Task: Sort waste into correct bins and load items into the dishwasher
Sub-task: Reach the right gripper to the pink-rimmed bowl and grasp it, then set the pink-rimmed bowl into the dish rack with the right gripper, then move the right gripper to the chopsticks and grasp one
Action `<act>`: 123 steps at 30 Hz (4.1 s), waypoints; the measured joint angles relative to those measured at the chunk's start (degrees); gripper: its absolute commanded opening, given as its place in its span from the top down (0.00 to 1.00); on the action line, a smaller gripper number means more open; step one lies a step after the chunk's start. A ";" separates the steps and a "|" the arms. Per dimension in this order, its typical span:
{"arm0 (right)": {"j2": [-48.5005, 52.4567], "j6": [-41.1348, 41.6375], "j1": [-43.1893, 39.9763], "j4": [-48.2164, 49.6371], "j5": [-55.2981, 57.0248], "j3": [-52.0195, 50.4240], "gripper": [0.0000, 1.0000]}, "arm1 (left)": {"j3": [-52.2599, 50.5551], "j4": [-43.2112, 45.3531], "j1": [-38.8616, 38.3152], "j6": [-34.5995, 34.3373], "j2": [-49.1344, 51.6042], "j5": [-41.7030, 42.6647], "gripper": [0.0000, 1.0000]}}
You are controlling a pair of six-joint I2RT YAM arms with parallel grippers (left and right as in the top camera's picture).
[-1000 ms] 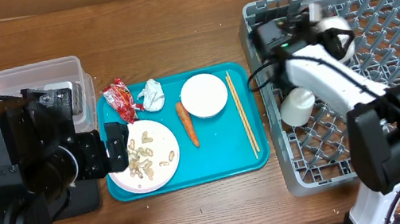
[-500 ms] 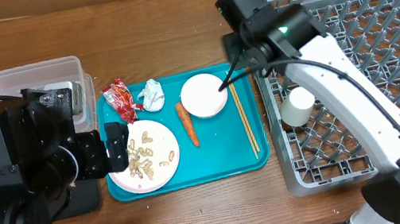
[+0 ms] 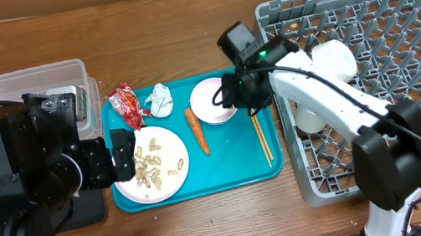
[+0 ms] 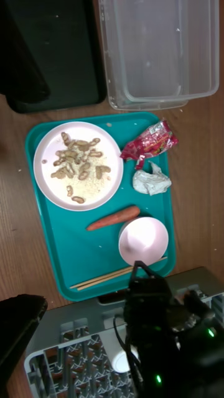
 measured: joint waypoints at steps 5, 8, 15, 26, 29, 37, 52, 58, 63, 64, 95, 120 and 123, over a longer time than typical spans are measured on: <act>3.10 3.80 0.02 4.59 1.14 -2.12 0.62 | 0.00 -0.02 0.00 0.00 0.00 0.00 0.00; 4.37 4.50 0.00 5.90 1.36 -2.34 0.71 | 0.02 -0.02 0.00 0.00 0.00 0.00 0.00; 4.70 4.90 0.00 5.99 2.16 -2.45 0.74 | 0.00 -0.02 0.00 -0.02 0.00 0.00 0.00; 4.85 5.29 -0.09 5.27 2.71 -3.04 0.96 | 0.00 -0.02 0.00 0.00 0.00 0.00 0.00; 4.39 2.93 -0.24 2.69 3.69 -1.44 0.96 | 0.00 -0.04 0.00 0.00 0.00 0.00 0.00; -9.79 -0.24 -0.59 -8.87 20.11 7.56 0.96 | 0.00 -0.02 0.00 0.00 0.00 0.00 0.00; -14.40 4.57 -19.89 -23.63 74.29 6.67 0.96 | 0.00 -0.02 0.00 0.00 0.00 0.00 0.00; -7.15 4.55 -23.21 -22.12 78.18 5.31 0.96 | 0.02 -0.02 0.00 0.00 0.00 0.00 0.00; -1.03 4.52 -23.52 -22.36 79.45 5.22 0.96 | 0.00 -0.02 0.00 0.00 0.00 0.00 0.00; 0.22 4.50 -23.52 -22.88 79.56 5.22 0.96 | 0.02 -0.02 0.00 0.00 0.00 0.00 0.00; 1.86 7.26 -1.42 -36.41 60.35 17.31 0.41 | 0.00 -0.02 0.00 -0.02 0.00 0.00 0.00; 0.96 -7.10 1.84 2.97 8.15 -11.65 0.69 | 0.00 -0.02 0.00 0.00 0.00 0.00 0.00; 0.96 -8.17 0.79 5.66 6.75 -14.64 0.73 | 0.02 -0.02 0.00 0.00 0.00 0.00 0.00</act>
